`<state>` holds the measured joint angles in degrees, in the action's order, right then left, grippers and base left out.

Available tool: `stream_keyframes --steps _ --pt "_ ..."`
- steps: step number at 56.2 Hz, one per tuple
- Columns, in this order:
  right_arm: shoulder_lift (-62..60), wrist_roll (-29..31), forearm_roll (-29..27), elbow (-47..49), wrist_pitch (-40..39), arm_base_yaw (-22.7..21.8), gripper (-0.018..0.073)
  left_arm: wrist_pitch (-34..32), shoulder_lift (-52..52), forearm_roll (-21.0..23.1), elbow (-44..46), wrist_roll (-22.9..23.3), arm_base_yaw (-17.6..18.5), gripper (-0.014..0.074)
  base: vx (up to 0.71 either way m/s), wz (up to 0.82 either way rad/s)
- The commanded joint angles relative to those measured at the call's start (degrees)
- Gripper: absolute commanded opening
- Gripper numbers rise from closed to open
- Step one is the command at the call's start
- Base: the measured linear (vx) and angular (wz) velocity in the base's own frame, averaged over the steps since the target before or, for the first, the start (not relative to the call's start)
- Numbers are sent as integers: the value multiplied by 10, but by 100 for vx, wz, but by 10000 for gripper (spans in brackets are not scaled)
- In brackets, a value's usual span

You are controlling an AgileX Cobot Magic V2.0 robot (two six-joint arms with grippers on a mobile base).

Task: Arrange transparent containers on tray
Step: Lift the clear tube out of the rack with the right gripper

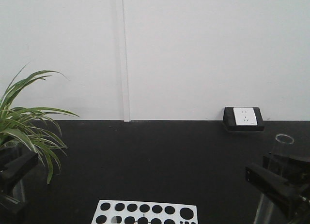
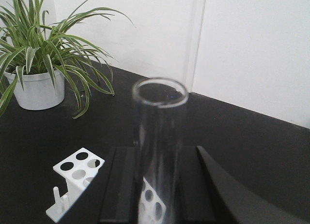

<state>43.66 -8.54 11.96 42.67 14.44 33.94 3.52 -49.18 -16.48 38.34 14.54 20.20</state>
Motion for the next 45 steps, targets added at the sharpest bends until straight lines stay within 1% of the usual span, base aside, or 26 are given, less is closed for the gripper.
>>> stream_keyframes --steps 1,23,45 --pt "-4 4 8 17 -47 -2 30 -46 4 5 19 4 3 129 0 0" --pt "-4 4 8 17 -46 -2 30 -46 4 5 19 4 3 129 -2 -1" --pt "-4 4 8 17 -46 -2 30 -46 4 5 19 4 3 129 -12 -2"
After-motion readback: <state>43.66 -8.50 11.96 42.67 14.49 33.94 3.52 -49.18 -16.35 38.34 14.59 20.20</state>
